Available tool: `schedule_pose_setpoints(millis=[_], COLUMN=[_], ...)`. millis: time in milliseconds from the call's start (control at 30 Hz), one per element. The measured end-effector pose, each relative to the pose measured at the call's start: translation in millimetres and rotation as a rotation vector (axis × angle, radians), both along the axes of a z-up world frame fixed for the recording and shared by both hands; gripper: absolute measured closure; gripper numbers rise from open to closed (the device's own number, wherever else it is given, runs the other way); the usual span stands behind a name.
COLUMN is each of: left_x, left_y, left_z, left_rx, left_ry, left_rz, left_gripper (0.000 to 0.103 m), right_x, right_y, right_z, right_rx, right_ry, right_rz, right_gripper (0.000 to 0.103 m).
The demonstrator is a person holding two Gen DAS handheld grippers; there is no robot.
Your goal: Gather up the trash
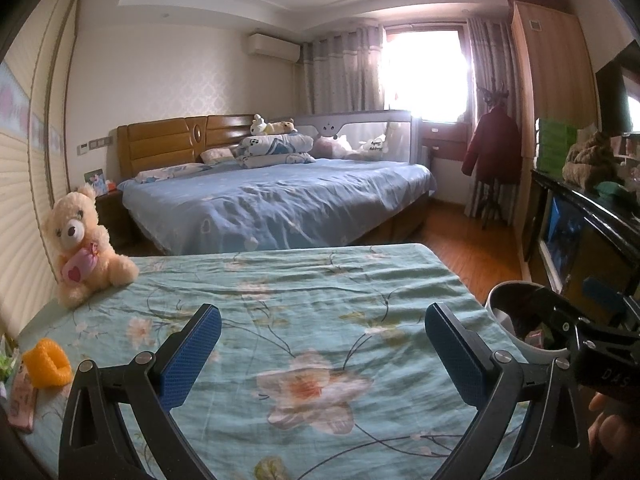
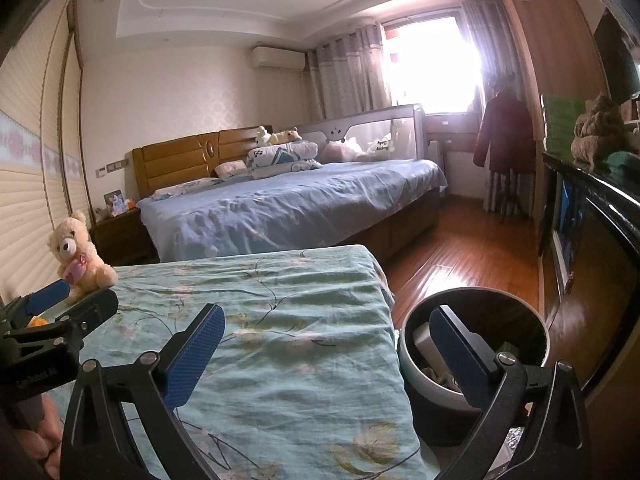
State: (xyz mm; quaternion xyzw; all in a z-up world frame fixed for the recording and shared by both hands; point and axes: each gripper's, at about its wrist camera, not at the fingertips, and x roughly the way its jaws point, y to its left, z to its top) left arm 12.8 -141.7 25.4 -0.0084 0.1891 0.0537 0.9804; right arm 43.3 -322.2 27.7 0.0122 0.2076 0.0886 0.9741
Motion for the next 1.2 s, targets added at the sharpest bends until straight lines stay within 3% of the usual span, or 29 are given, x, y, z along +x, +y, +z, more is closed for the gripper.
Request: schedule_pose_setpoints(millis=[1200], left_x=[-4.3], left_y=[3.0], left_z=[3.7], left_rx=[-0.007], left_ry=[0.006], left_rz=[-0.005], left_gripper=[0.001], right_x=[-1.4], right_y=[1.4], right_z=[-1.3], right_rx=[-0.002], right_ry=[0.001], right_rz=[0.000], right_gripper=[0.000])
